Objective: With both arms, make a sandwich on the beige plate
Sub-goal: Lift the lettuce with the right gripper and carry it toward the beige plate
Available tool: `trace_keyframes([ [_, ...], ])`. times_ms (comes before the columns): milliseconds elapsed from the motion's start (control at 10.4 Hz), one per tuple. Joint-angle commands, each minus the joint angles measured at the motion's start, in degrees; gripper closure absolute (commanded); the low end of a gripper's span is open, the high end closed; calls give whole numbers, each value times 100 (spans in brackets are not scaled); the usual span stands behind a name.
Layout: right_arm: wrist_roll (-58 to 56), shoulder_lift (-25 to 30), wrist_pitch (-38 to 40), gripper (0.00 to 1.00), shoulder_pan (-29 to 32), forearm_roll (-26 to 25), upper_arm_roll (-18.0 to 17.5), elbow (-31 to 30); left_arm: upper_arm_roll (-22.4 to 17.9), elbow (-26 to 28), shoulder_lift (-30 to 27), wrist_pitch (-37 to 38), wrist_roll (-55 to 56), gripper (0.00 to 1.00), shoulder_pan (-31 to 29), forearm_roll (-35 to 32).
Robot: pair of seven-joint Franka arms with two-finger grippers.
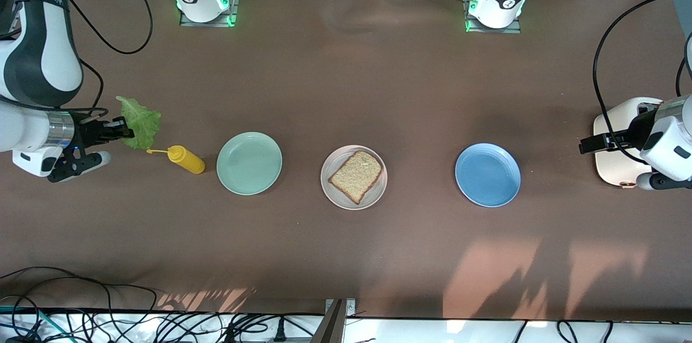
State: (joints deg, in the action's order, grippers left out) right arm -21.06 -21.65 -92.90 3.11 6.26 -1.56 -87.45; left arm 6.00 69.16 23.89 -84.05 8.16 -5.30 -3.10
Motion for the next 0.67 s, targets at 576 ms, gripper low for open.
trace_keyframes([
  [576, 3391, -901, 46, 100, -1522, 833, 42, 1414, 41, 159, -148, 29, -122, 0, -41, -76],
])
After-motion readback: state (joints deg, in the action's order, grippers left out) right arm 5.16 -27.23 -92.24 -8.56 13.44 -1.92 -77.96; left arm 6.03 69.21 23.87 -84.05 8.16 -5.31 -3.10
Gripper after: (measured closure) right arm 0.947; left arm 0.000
